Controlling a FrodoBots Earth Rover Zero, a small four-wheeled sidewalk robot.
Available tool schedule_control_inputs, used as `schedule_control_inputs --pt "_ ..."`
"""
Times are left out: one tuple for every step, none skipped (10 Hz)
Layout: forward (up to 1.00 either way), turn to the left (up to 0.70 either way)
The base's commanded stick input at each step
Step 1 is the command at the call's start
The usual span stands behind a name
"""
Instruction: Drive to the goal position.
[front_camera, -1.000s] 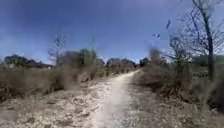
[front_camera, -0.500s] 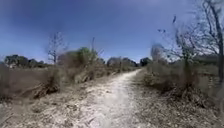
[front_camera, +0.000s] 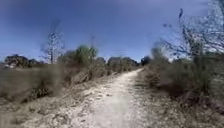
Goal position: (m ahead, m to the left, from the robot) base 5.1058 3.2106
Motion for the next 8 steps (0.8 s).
schedule_control_inputs --pt "0.7 0.0" --pt "0.7 0.0" --pt "0.7 0.0" --pt "0.7 0.0" --pt "0.7 0.0" --pt "0.7 0.0" --pt "0.7 0.0" --pt "0.7 0.0"
